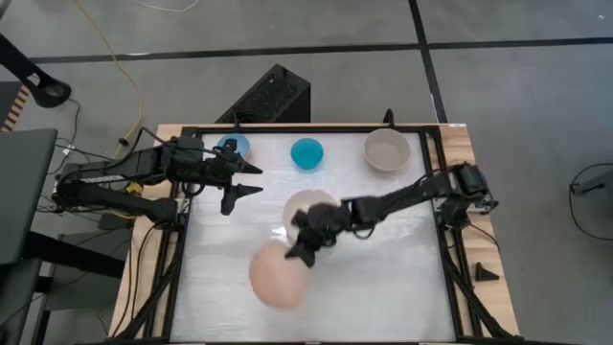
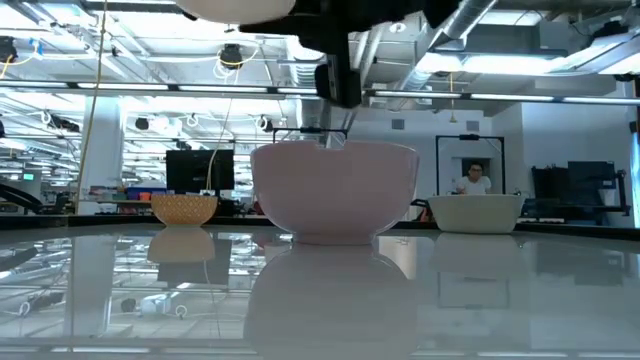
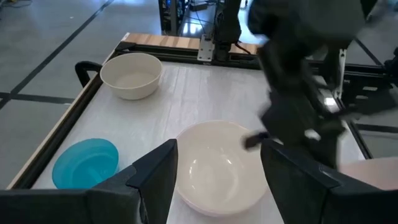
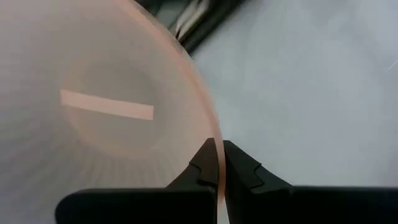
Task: Nest bowls inside each other
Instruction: Stack the orange transparent bowl on top of the white bowl
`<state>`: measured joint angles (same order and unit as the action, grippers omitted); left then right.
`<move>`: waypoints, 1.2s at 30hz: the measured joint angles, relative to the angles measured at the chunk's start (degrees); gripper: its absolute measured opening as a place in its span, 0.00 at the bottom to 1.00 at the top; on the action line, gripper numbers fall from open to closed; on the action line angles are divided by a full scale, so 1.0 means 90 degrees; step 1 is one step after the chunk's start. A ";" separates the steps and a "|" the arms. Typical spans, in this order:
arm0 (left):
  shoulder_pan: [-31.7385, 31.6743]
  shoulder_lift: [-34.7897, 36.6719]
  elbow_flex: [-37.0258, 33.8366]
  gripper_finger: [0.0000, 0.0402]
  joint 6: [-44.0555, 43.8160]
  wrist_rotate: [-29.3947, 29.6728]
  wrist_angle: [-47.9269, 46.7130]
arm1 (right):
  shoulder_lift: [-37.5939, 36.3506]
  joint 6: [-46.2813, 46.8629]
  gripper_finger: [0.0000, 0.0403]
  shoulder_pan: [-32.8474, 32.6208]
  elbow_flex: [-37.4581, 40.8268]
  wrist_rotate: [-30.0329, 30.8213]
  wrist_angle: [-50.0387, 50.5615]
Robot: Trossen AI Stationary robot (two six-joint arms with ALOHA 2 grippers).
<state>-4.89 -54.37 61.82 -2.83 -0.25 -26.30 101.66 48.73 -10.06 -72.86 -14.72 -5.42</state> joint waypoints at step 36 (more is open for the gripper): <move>-0.0012 0.0000 0.0004 0.55 -0.0751 0.0794 0.0336 | 0.0007 -0.3275 0.07 0.1979 -0.1136 0.1270 0.6125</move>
<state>-4.99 -54.37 61.86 -9.59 6.90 -23.27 101.73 19.26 7.75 -83.09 -3.29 49.70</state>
